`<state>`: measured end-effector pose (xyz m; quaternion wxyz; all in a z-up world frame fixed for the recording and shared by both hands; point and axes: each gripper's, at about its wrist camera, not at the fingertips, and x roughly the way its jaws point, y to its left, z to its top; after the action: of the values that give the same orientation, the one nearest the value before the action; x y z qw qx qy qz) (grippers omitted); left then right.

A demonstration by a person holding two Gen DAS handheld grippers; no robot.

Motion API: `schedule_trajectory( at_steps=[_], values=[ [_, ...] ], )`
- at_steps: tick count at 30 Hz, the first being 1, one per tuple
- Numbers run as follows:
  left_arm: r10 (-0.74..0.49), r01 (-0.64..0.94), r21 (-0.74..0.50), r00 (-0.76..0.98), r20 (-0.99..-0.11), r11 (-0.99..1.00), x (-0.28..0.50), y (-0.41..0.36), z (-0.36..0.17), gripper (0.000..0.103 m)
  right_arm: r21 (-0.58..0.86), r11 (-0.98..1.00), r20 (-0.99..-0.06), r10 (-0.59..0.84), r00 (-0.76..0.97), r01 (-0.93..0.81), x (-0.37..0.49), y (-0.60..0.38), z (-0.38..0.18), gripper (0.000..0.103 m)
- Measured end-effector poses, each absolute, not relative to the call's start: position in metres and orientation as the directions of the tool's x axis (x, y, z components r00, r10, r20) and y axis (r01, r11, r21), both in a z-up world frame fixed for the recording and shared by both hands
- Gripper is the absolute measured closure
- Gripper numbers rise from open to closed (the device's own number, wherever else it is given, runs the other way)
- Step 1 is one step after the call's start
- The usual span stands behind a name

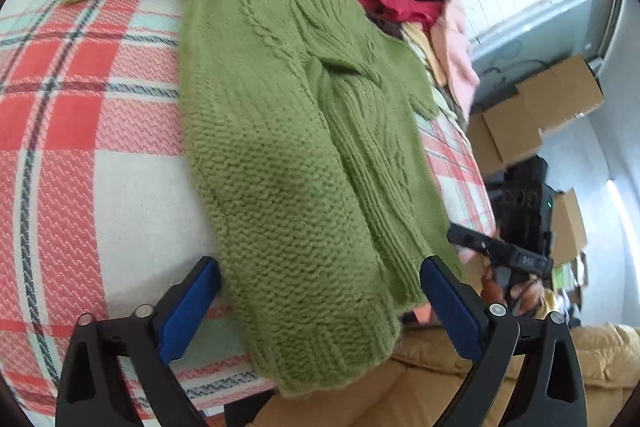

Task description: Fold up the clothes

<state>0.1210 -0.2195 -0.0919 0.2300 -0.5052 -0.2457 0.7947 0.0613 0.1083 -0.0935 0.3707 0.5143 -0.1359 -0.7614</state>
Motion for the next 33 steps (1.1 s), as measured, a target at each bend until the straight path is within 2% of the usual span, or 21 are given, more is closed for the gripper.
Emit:
schedule_trajectory(
  at_steps=[1, 2, 3, 9, 12, 15, 18, 20, 22, 24, 28, 29, 30, 32, 33],
  values=[
    [0.559, -0.097, -0.572, -0.397, -0.728, -0.814, 0.121, -0.216, -0.092, 0.050, 0.579, -0.694, -0.692, -0.696, -0.193, 0.429, 0.059, 0.108, -0.096, 0.074],
    [0.522, -0.080, -0.539, -0.402, -0.752, -0.838, 0.121, -0.216, -0.091, 0.067, 0.578, -0.698, -0.694, -0.693, -0.195, 0.422, 0.060, 0.111, -0.094, 0.089],
    [0.491, -0.064, -0.512, -0.404, -0.771, -0.856, 0.122, -0.216, -0.090, 0.082, 0.579, -0.703, -0.696, -0.690, -0.198, 0.414, 0.061, 0.114, -0.091, 0.090],
    [0.470, -0.031, -0.531, -0.511, -0.720, -0.847, 0.137, -0.243, -0.049, 0.084, 0.590, -0.697, -0.636, -0.712, -0.296, 0.407, 0.066, 0.154, -0.063, 0.092],
    [0.458, -0.047, -0.504, -0.497, -0.737, -0.862, 0.146, -0.247, -0.040, 0.084, 0.573, -0.711, -0.654, -0.696, -0.295, 0.408, 0.069, 0.160, -0.061, 0.092],
    [0.414, -0.039, -0.441, -0.428, -0.803, -0.897, 0.149, -0.232, -0.061, 0.084, 0.546, -0.731, -0.695, -0.668, -0.265, 0.409, 0.071, 0.157, -0.068, 0.092],
    [0.367, -0.032, -0.386, -0.389, -0.845, -0.922, 0.150, -0.219, -0.084, 0.080, 0.531, -0.748, -0.734, -0.641, -0.226, 0.398, 0.072, 0.154, -0.084, 0.092],
    [0.374, -0.050, -0.389, -0.411, -0.831, -0.920, 0.154, -0.219, -0.080, 0.071, 0.533, -0.746, -0.738, -0.641, -0.212, 0.400, 0.074, 0.156, -0.087, 0.091],
    [0.351, -0.060, -0.363, -0.437, -0.828, -0.930, 0.156, -0.221, -0.070, 0.037, 0.516, -0.747, -0.743, -0.633, -0.215, 0.419, 0.075, 0.158, -0.082, 0.090],
    [0.341, -0.054, -0.360, -0.474, -0.812, -0.932, 0.158, -0.228, -0.060, 0.025, 0.502, -0.750, -0.742, -0.630, -0.232, 0.431, 0.076, 0.166, -0.075, 0.084],
    [0.364, -0.007, -0.440, -0.574, -0.734, -0.898, 0.164, -0.254, -0.042, 0.019, 0.529, -0.744, -0.683, -0.659, -0.316, 0.408, 0.059, 0.190, -0.057, 0.083],
    [0.368, -0.004, -0.454, -0.592, -0.717, -0.891, 0.162, -0.256, -0.039, 0.019, 0.541, -0.744, -0.663, -0.664, -0.345, 0.393, 0.052, 0.197, -0.052, 0.076],
    [0.363, -0.005, -0.453, -0.606, -0.708, -0.892, 0.157, -0.254, -0.037, 0.019, 0.564, -0.741, -0.641, -0.672, -0.371, 0.366, 0.044, 0.202, -0.051, 0.055],
    [0.355, -0.015, -0.441, -0.621, -0.699, -0.897, 0.147, -0.247, -0.034, 0.019, 0.611, -0.728, -0.597, -0.681, -0.423, 0.311, 0.027, 0.213, -0.048, 0.029],
    [0.356, -0.027, -0.435, -0.620, -0.699, -0.900, 0.141, -0.243, -0.033, 0.019, 0.641, -0.714, -0.575, -0.690, -0.440, 0.282, 0.017, 0.217, -0.050, 0.029]
  ],
)
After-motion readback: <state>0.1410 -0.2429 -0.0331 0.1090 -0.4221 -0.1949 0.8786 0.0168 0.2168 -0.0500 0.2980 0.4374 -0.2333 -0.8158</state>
